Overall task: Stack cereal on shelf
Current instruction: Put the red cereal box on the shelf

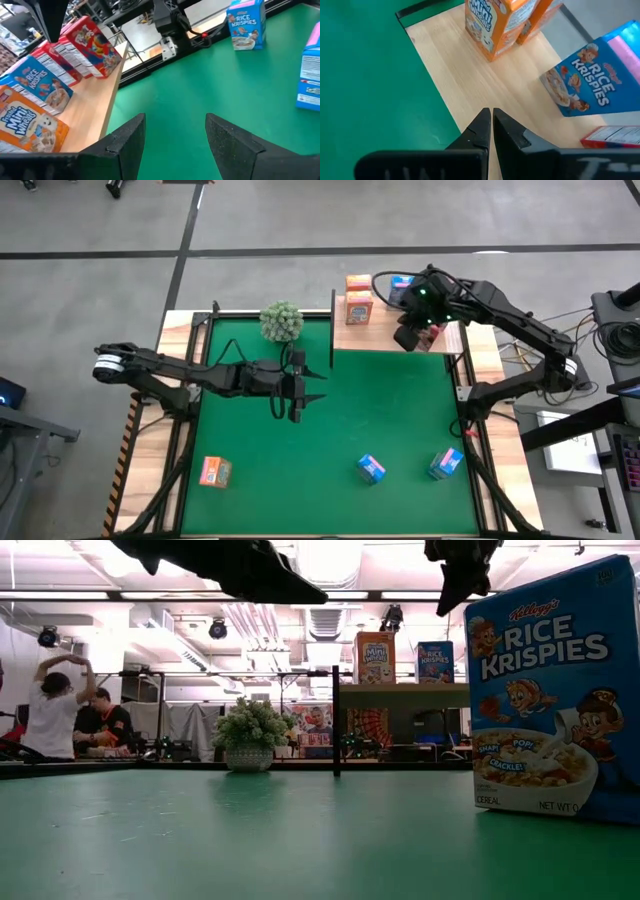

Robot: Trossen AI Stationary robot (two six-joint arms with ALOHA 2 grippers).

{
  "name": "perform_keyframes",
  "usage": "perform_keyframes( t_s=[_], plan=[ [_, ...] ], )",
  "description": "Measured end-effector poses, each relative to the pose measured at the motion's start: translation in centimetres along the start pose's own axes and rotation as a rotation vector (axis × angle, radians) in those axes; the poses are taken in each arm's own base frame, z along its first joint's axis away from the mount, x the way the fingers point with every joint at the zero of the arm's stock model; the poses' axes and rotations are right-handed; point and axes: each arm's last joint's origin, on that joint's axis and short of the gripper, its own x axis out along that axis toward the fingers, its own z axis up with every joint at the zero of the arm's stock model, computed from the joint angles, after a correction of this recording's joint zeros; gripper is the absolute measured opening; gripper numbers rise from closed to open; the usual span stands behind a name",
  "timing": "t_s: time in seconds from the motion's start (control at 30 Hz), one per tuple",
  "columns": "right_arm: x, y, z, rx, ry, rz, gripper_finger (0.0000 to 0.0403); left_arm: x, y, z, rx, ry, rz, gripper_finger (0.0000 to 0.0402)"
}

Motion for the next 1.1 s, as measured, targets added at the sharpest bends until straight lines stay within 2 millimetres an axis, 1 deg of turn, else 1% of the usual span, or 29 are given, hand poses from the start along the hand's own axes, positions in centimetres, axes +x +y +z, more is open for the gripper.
perform_keyframes(
  t_s=[0.2, 0.3, 0.37, 0.43, 0.6, 0.87, 1.1],
  plan=[
    [-0.1, 0.1, -0.9, 0.099, 0.089, -0.005, 0.0009, -0.1, -0.4, 0.0, -0.040, 0.009, -0.021, 0.0190],
    [-0.1, -0.1, -1.3, 0.105, 0.131, -0.097, 0.0009, -0.1, -0.5, -0.2, -0.050, 0.028, -0.031, 0.0190],
    [-0.2, -0.4, -1.3, 0.098, 0.128, -0.179, 0.0009, -0.1, -0.6, -0.2, -0.054, 0.033, -0.033, 0.0190],
    [-0.2, -0.5, -1.2, 0.088, 0.119, -0.214, 0.0009, -0.1, -0.5, -0.2, -0.053, 0.033, -0.032, 0.0190],
    [-0.2, -0.5, -1.2, 0.086, 0.112, -0.206, 0.0009, -0.1, -0.5, -0.2, -0.034, 0.032, -0.032, 0.0190],
    [-0.2, -0.3, -1.8, 0.093, 0.172, -0.176, 0.0009, 0.0, -0.4, -0.1, 0.037, 0.017, -0.022, 0.0190],
    [-0.3, -0.3, -1.8, 0.021, 0.179, -0.167, 0.0009, 0.0, -0.1, -0.2, 0.083, 0.016, -0.012, 0.0190]
  ],
)
